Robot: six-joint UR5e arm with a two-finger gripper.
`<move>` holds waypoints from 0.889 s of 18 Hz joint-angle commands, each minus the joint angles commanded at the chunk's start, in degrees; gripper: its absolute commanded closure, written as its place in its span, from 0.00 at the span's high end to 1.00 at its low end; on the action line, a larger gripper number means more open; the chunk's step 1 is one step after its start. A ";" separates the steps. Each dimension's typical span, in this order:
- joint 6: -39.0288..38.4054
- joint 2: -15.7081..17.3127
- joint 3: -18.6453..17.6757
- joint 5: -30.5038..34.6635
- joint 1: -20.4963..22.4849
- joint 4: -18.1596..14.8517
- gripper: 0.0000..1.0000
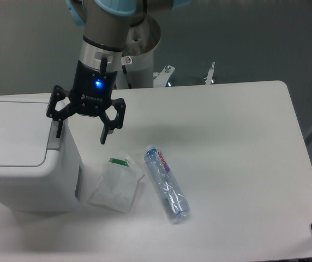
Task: Open the trash can
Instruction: 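Press the gripper on the trash can lid to pop it open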
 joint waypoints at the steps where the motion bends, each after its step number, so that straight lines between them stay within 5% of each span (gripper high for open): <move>1: 0.00 -0.09 0.00 0.00 0.00 0.00 1.00; 16: 0.09 -0.27 -0.53 0.09 0.00 0.09 1.00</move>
